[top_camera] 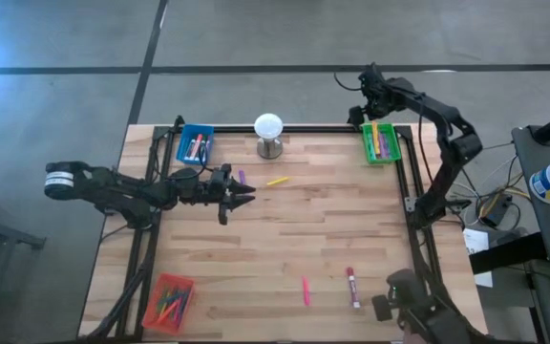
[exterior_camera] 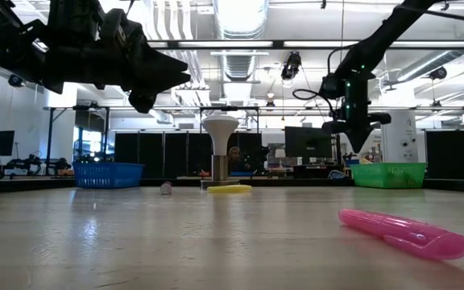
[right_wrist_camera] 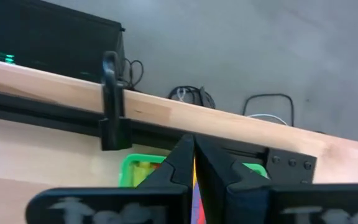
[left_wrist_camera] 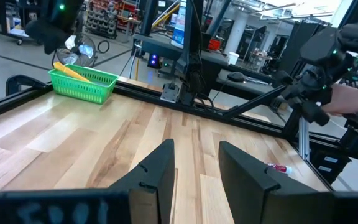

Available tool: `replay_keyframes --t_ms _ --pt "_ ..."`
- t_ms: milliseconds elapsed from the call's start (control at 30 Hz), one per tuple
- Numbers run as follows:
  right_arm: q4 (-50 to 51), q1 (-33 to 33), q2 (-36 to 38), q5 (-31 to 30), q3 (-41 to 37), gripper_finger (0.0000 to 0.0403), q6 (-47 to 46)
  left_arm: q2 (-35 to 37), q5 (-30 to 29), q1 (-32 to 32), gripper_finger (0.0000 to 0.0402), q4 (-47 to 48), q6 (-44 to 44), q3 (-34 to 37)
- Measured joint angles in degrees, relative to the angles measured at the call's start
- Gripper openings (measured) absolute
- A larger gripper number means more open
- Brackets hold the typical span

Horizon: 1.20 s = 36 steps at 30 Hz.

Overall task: Pick & Place Markers
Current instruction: Put the yellow highlighter pen into the green bin

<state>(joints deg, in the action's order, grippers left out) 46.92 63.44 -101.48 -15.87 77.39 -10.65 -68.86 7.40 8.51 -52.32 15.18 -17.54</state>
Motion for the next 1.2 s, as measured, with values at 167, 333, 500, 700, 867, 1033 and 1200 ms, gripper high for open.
replay_keyframes --t_ms 167,333,500,700,867,1033,1200 --pt "1.0 0.6 -1.2 -1.0 -0.4 0.0008 0.8 0.0 0.0 0.0 0.0119 0.1 0.0 0.0" --pt "1.3 0.6 -1.4 -0.4 -0.2 0.0008 1.7 0.0 0.0 0.0 0.0119 0.3 0.0 0.0" --pt "0.6 1.0 -1.7 -1.5 -0.2 0.0008 2.5 0.0 0.0 0.0 0.0119 0.6 0.0 0.0" --pt "1.3 1.0 -2.6 -2.1 -0.2 0.0008 4.4 0.0 0.0 0.0 0.0119 0.6 0.0 0.0" --pt "1.6 1.1 -2.6 -1.9 -0.2 0.0008 5.4 0.0 0.0 0.0 0.0119 0.6 0.0 0.0" --pt "2.2 1.2 -2.6 -1.3 -0.3 0.0008 7.3 0.0 0.0 0.0 0.0119 0.6 0.0 0.0" --pt "3.1 1.1 -2.6 -0.3 -0.3 0.0008 9.4 0.0 0.0 0.0 0.0119 0.5 0.0 0.0"
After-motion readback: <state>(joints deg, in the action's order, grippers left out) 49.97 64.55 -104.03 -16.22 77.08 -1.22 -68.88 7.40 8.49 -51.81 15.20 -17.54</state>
